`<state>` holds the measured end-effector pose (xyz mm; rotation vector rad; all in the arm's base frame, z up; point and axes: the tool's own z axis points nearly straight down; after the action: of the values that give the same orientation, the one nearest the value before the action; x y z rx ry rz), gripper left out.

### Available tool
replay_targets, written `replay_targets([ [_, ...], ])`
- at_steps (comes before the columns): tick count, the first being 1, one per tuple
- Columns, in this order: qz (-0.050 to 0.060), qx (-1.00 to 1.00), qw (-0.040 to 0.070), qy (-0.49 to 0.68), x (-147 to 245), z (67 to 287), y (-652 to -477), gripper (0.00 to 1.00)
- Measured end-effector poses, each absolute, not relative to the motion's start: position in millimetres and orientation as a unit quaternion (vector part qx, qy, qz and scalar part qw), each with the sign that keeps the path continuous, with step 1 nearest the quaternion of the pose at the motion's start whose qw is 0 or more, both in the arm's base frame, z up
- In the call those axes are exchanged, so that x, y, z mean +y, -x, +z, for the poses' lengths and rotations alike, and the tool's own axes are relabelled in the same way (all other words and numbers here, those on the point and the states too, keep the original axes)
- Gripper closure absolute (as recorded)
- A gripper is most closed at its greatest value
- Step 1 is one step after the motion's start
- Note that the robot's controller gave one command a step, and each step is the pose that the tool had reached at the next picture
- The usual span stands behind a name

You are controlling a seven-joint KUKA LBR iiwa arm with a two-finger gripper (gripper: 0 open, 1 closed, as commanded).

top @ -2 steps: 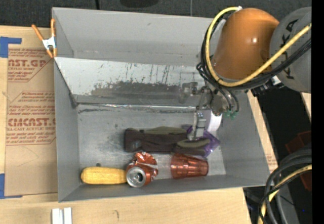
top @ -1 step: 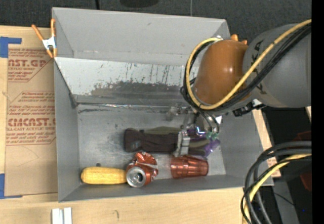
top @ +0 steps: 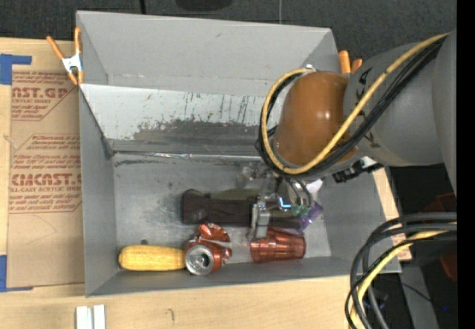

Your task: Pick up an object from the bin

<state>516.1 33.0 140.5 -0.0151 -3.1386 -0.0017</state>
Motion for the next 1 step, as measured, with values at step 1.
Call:
replay_targets([
  [1, -0.001, -0.994, -0.001, 0.110, 17.0, 115.8, -524.1, 0.00],
])
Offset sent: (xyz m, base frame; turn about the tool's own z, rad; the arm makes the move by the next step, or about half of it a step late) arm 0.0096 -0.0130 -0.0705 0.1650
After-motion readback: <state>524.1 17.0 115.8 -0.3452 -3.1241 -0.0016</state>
